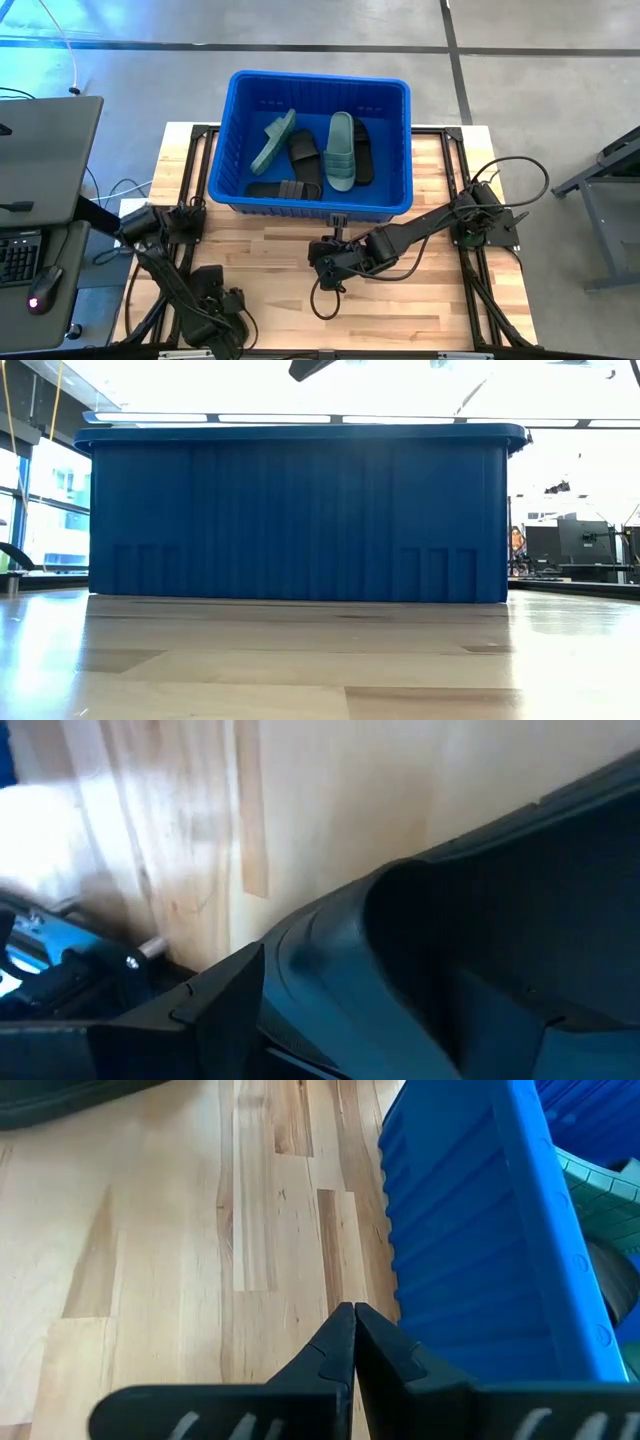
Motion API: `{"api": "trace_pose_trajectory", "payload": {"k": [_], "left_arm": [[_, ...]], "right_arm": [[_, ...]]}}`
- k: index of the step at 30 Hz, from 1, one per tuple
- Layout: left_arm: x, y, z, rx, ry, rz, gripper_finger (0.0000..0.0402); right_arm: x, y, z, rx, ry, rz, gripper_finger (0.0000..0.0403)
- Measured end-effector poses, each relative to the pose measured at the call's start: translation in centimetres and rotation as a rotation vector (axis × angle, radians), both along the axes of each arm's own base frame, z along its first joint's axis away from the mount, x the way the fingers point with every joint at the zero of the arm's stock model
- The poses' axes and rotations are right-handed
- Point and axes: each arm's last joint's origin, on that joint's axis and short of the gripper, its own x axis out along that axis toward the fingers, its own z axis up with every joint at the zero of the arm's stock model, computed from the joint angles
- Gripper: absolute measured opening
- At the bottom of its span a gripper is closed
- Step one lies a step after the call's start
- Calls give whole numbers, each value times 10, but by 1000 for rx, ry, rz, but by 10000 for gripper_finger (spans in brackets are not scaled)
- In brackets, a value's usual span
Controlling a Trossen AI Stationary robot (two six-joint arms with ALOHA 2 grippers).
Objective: Pick and place slides into bin
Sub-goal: Put the black slide into the blue container
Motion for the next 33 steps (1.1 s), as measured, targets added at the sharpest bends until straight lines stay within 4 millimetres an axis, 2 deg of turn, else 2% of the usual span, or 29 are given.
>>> {"api": "trace_pose_trajectory", "payload": {"k": [4, 7, 10, 15, 16, 21, 23, 29, 33], "left_arm": [[0, 0, -4, 32, 4, 24, 259], [0, 0, -5, 36, -2, 40, 228], [0, 0, -4, 46, -4, 57, 170], [-1, 2, -3, 60, 8, 62, 36], [-1, 1, -3, 61, 9, 62, 20], [1, -2, 4, 52, 2, 63, 24], [3, -3, 9, 49, 0, 63, 12], [9, -10, 36, 62, -50, 41, 10], [19, -17, 53, 46, -169, -39, 7]], "right_arm": [[0, 0, 0, 0, -1, 0, 0], [0, 0, 0, 1, -2, 0, 0], [0, 0, 0, 1, -2, 0, 0], [0, 0, 0, 1, -2, 0, 0], [0, 0, 0, 1, -2, 0, 0], [0, 0, 0, 1, -2, 0, 0], [0, 0, 0, 1, -2, 0, 0], [0, 0, 0, 1, -2, 0, 0], [0, 0, 0, 1, -2, 0, 0]]}}
